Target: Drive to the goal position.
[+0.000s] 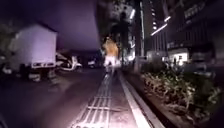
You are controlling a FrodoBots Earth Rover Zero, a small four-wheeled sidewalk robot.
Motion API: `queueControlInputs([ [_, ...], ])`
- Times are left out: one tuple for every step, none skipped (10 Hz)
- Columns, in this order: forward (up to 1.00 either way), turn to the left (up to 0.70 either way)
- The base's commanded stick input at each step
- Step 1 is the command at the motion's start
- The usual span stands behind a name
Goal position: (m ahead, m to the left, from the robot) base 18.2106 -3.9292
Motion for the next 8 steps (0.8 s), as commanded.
queueControlInputs([
  [0.45,0.00],
  [0.45,0.00],
  [0.45,0.00],
  [0.45,0.00],
  [0.45,0.00],
  [0.45,0.00],
  [0.45,0.00],
  [0.45,0.00],
])
